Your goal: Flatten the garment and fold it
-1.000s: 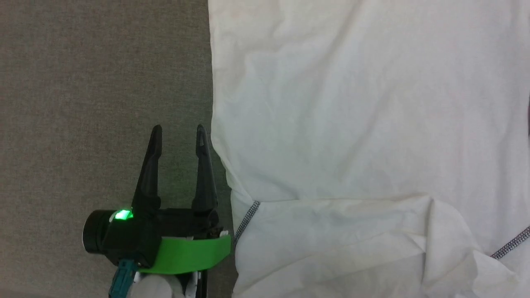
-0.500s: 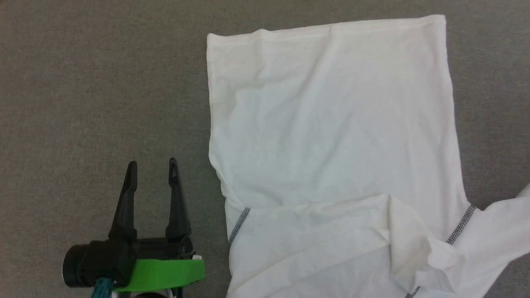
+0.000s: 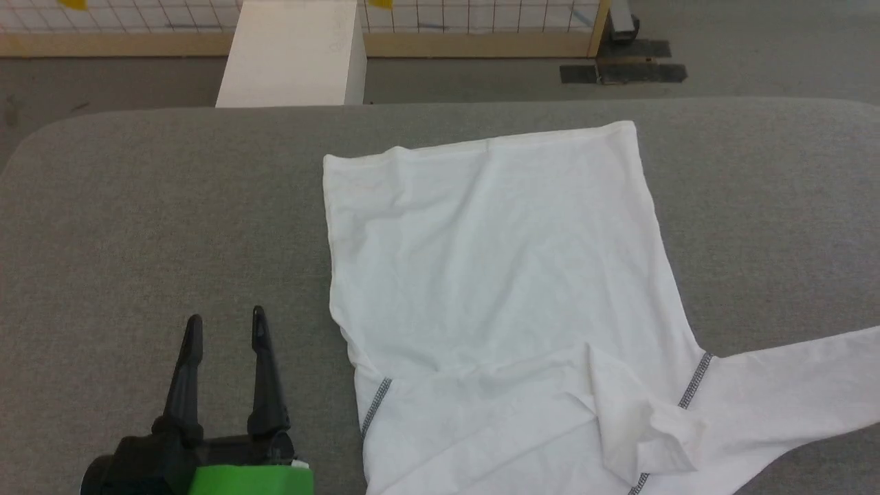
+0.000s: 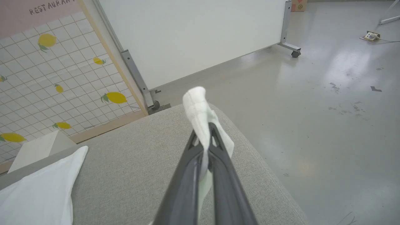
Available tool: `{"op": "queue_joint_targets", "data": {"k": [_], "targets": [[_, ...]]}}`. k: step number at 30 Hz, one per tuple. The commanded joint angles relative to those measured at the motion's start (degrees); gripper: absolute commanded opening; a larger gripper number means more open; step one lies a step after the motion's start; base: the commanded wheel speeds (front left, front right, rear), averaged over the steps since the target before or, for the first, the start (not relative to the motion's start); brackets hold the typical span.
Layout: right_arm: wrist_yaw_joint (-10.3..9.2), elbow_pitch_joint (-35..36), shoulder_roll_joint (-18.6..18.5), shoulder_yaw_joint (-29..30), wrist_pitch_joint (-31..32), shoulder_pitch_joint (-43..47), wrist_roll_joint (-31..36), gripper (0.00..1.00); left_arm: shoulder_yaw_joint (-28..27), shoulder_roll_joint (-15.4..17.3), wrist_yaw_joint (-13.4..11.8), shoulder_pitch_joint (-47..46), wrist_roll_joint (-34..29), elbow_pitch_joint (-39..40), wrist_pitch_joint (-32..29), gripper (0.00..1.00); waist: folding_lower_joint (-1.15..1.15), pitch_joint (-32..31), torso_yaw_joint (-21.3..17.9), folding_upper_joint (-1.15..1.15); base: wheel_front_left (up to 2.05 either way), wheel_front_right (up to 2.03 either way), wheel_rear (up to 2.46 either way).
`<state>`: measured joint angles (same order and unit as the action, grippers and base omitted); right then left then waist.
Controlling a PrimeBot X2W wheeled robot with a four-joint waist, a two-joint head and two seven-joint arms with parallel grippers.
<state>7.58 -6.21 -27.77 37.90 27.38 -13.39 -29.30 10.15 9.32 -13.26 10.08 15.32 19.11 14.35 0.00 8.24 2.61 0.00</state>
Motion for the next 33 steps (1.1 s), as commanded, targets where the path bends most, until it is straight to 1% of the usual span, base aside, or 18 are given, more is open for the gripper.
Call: {"op": "queue_joint_targets", "data": {"k": [1, 6, 12, 17, 23, 28, 33], "targets": [[-0.09, 1.5, 0.2, -0.9, -0.4, 0.3, -0.6, 0.00, -0.2, 0.7, -0.4, 1.1, 0.3, 0.3, -0.1, 1.00, 0.00, -2.1, -1.2, 0.00, 0.00, 0.00, 0.00], [-0.09, 7.5, 0.3, -6.4, 0.4, -0.5, -2.8, 0.00, -0.7, 1.0, -0.7, 2.1, 0.5, 1.0, -0.1, 1.00, 0.00, -2.8, -1.2, 0.00, 0.00, 0.00, 0.00], [-0.09, 16.6, 1.0, -15.7, 2.7, -1.8, -6.9, 0.00, -0.2, 1.1, -1.0, 2.6, 0.3, 1.6, -0.4, 1.00, 0.00, -3.3, 0.2, 0.00, 0.00, 0.00, 0.00], [-0.09, 24.3, 3.6, -23.9, 5.6, -2.5, -8.8, 0.00, 0.1, 1.2, -1.0, 2.7, 0.5, 1.7, -0.7, 1.00, 0.00, -4.0, 1.9, 0.00, 0.00, 0.00, 0.00], [-0.09, 30.4, 7.8, -34.9, 8.7, -1.6, -8.4, 0.00, 0.4, 1.3, -1.1, 2.9, 0.6, 1.9, -1.1, 1.00, 0.00, -4.8, 3.9, 0.00, 0.00, 0.00, 0.00], [-0.09, 31.5, 10.6, -45.1, 10.2, -0.8, -7.7, 0.00, 0.7, 1.3, -1.3, 2.9, 0.6, 2.4, -1.3, 1.00, 0.00, -4.4, 5.3, 0.00, 0.00, 0.00, 0.00], [-0.09, 28.1, 11.2, -53.9, 9.0, -0.5, -7.9, 0.00, 1.1, 1.0, -1.4, 2.6, 0.5, 2.5, -1.4, 1.00, 0.00, -3.4, 6.4, 0.00, 0.00, 0.00, 0.00]]}}
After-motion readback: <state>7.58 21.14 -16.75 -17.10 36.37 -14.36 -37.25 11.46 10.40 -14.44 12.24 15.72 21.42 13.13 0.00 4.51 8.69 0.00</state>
